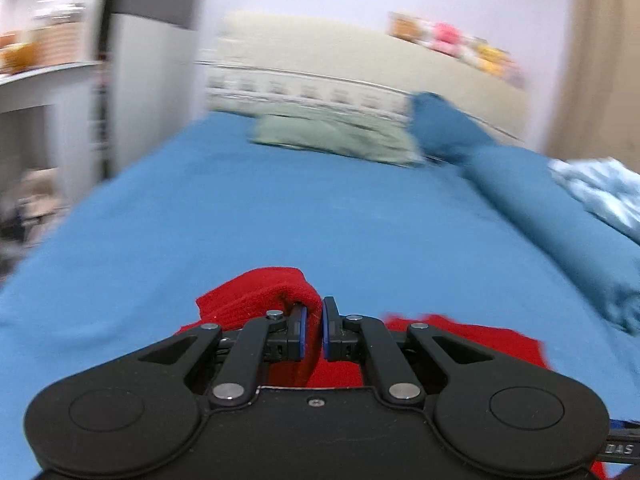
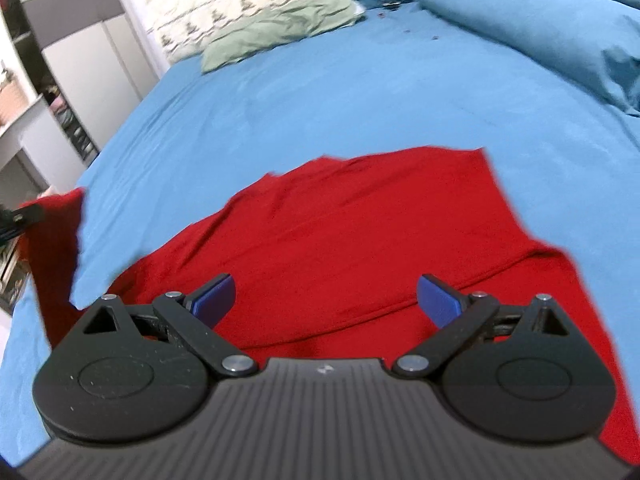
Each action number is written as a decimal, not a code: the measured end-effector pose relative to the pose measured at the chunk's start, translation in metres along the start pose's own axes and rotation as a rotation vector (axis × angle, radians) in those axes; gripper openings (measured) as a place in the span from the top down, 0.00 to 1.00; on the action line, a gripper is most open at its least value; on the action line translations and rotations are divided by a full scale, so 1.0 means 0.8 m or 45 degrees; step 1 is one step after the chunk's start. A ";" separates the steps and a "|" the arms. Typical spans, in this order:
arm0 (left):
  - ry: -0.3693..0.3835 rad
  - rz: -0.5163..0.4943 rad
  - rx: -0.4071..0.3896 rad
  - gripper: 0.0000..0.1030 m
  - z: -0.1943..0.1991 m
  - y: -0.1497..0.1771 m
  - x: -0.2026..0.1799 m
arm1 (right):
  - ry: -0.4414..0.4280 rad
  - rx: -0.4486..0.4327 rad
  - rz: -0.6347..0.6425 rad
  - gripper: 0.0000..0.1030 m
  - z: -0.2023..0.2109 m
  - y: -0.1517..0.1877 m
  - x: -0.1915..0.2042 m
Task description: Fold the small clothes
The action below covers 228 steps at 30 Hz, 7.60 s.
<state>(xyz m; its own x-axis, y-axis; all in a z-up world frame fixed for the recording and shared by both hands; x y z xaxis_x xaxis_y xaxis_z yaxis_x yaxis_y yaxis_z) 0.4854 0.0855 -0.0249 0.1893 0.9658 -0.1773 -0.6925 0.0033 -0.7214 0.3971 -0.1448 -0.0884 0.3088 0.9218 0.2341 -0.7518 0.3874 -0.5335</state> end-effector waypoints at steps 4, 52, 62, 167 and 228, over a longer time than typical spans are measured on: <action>0.130 -0.123 0.074 0.93 -0.056 0.019 -0.101 | 0.010 -0.015 -0.025 0.00 0.009 -0.015 -0.063; -0.161 -0.203 0.435 0.27 -0.088 0.155 0.036 | 0.205 0.092 0.794 0.25 -0.145 -0.008 0.066; -0.182 -0.198 0.464 0.28 -0.073 0.176 0.044 | 0.168 0.082 0.799 0.79 -0.160 -0.037 0.081; -0.235 0.178 0.339 0.40 0.233 0.432 -0.046 | 0.097 0.061 0.179 0.19 0.207 0.330 -0.290; -0.233 0.355 0.130 0.89 -0.181 0.017 0.052 | -0.272 -0.068 -0.234 0.77 -0.179 -0.213 -0.215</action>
<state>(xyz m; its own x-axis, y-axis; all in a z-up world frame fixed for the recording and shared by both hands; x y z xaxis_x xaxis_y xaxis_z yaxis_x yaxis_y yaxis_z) 0.5846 0.0885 -0.1387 -0.1383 0.9636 -0.2287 -0.7680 -0.2502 -0.5896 0.5557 -0.3679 -0.1539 0.3032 0.8153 0.4934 -0.6612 0.5528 -0.5072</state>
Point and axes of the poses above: each gripper's, at about its wrist camera, not at the fingertips, and z roughly against the way its jaws point, x to its left, y to its underside, the point moved 4 cm from there along -z, roughly the way its jaws point, and after that the axes turned 11 degrees about x, right-handed, at the moved point
